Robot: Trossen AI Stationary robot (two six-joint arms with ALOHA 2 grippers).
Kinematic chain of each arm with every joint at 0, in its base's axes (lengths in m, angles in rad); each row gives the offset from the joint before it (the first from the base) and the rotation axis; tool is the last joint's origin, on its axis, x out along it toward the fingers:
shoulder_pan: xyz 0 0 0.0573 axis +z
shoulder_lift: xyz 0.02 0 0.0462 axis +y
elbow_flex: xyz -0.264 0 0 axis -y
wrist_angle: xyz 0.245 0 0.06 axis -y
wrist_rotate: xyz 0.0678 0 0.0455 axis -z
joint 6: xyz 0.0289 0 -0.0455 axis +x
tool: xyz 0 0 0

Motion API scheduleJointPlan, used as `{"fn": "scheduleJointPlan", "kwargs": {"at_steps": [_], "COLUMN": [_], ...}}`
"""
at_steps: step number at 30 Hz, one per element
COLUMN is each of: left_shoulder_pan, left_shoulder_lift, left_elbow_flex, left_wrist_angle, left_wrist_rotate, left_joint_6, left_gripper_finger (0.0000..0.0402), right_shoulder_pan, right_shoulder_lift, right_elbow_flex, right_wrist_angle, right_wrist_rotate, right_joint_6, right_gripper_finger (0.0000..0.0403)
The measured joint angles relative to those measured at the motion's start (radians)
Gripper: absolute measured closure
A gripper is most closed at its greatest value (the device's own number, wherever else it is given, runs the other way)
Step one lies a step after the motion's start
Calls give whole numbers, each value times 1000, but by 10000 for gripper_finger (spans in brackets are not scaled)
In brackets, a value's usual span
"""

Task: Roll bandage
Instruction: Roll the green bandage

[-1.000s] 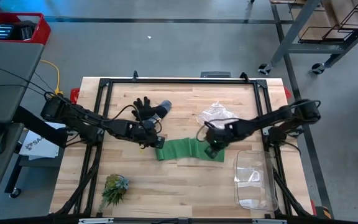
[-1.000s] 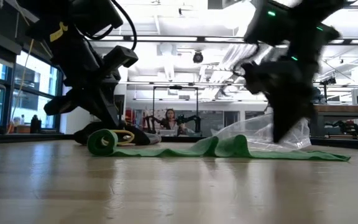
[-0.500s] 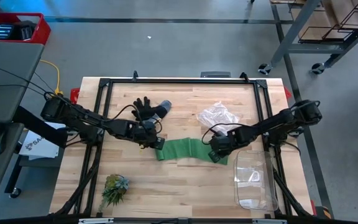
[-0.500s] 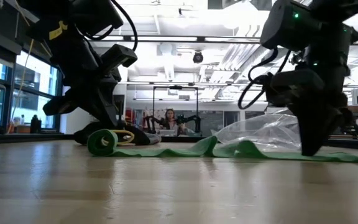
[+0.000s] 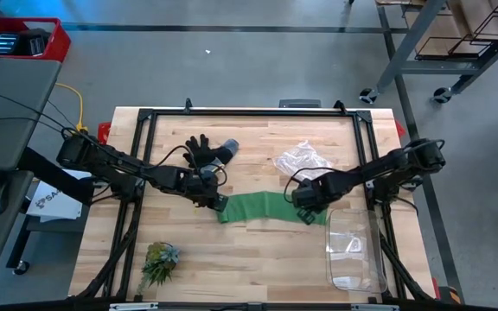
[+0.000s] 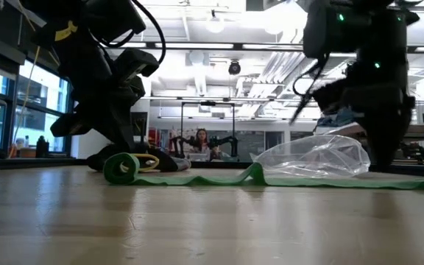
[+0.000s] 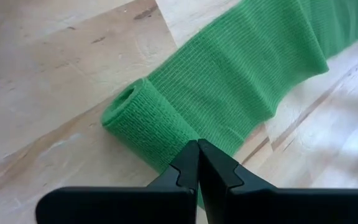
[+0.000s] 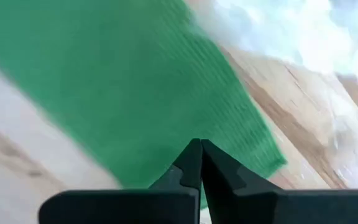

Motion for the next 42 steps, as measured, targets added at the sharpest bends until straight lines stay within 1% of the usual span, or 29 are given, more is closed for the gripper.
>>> {"fn": "scheduleJointPlan", "kwargs": {"at_steps": [3, 4, 7, 10, 13, 18, 20, 23, 27, 32, 38, 42], "left_shoulder_pan": [0, 0, 0, 0, 0, 0, 0, 0, 0, 0, 0, 0], "left_shoulder_lift": [-3, -5, -12, -12, -13, -13, -13, -13, -13, -13, -14, -43], "left_elbow_flex": [0, -1, -1, -1, -1, -1, -1, -1, -1, -1, -1, -1], "left_wrist_angle": [0, 3, 9, 7, 7, 7, 7, 7, 7, 8, 11, 32], "left_wrist_rotate": [0, 0, 0, 0, 1, 1, 2, 2, 2, 7, 54, 82], "left_joint_6": [4, 11, 42, 52, 52, 52, 52, 52, 52, 58, 85, 100], "left_gripper_finger": [402, 401, 401, 401, 401, 401, 401, 401, 401, 401, 401, 401], "right_shoulder_pan": [-3, -5, -25, -47, -72, -86, -83, -70, -58, -42, -36, -37], "right_shoulder_lift": [0, -3, -11, 32, 106, 210, 229, 233, 227, 227, 228, 229], "right_elbow_flex": [46, 63, 102, 102, 100, 101, 103, 106, 107, 107, 106, 106], "right_wrist_angle": [-68, -56, 129, 278, 357, 548, 532, 461, 403, 396, 396, 393], "right_wrist_rotate": [16, 32, 49, 45, 14, -81, -86, -85, -97, -115, -126, -128], "right_joint_6": [5, 11, -15, -12, 1, -5, 1, 8, -24, -39, -42, -42], "right_gripper_finger": [403, 403, 403, 403, 403, 403, 403, 403, 403, 403, 403, 403]}}
